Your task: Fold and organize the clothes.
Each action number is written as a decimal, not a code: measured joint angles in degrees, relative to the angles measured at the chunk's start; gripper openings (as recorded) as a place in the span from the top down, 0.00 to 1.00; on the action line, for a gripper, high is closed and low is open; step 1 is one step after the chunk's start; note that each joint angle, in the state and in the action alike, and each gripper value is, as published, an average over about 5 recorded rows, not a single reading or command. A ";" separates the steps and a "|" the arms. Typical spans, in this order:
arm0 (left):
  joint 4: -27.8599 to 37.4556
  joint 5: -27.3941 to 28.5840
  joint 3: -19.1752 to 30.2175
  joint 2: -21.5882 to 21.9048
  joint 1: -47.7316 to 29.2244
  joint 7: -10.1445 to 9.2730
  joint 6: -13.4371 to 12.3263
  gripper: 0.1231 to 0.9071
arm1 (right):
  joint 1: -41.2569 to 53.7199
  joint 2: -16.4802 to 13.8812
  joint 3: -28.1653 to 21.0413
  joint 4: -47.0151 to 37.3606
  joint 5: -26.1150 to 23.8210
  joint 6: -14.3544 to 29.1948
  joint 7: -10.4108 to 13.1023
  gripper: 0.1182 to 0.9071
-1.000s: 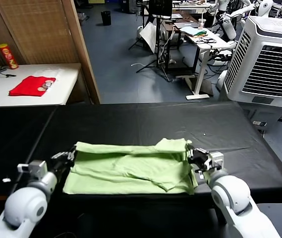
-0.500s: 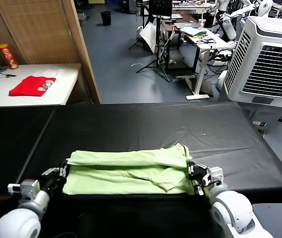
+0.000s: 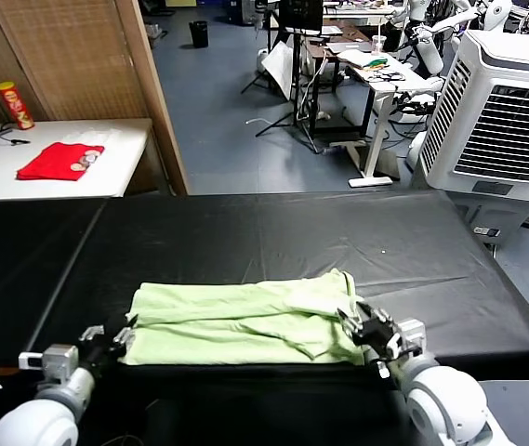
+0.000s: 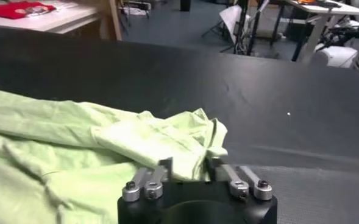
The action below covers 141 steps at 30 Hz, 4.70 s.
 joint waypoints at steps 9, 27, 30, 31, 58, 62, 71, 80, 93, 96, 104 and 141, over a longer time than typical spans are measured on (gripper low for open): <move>5.98 -0.19 2.97 -1.72 -8.87 0.05 -0.66 0.14 | 7.53 2.95 -4.49 -10.18 -3.44 1.82 -1.47 0.14; 19.01 -5.90 6.97 -4.83 -18.04 2.23 -2.93 0.28 | 12.60 6.34 -7.87 -20.38 -3.58 3.07 -0.59 0.66; 20.01 -5.59 6.99 -4.86 -18.30 2.27 -3.44 0.49 | 12.31 7.01 -7.82 -20.61 -4.07 3.66 0.24 0.86; 20.22 -5.32 7.01 -4.91 -18.31 2.29 -3.63 0.55 | 12.20 7.29 -7.78 -20.69 -4.40 3.98 0.60 0.91; 19.91 8.45 5.09 -7.42 -18.51 2.14 -6.57 0.43 | 6.36 7.81 -4.06 -13.04 -7.19 10.50 -2.88 0.20; 18.14 5.73 3.75 -7.10 -16.63 2.17 -6.53 0.20 | 3.07 7.93 -2.53 -8.62 -7.28 11.09 -2.93 0.14; 14.45 2.74 2.34 -9.49 -10.63 3.38 -6.61 0.14 | -1.76 8.61 -1.69 -3.00 -5.66 10.82 -3.30 0.14; 14.43 3.86 1.91 -11.62 -7.95 4.11 -8.18 0.48 | -2.68 8.92 -1.76 0.62 -3.87 9.26 -3.12 0.14; 14.74 12.76 2.06 -10.77 -8.11 5.06 -11.22 0.95 | -4.76 10.30 -0.62 4.68 -3.53 8.64 -2.83 0.14; 15.40 16.93 0.95 -8.30 -8.11 5.32 -11.90 0.95 | -5.50 10.64 -0.09 5.36 -3.62 8.78 -2.78 0.14; 17.78 22.47 -4.27 2.43 -7.10 4.93 -13.35 0.95 | -7.43 11.23 0.81 5.93 -4.24 9.53 -2.57 0.14; 3.66 -3.01 22.05 -21.53 -17.66 -6.33 1.91 0.95 | -12.35 15.93 0.36 6.17 -11.79 11.80 -2.86 0.14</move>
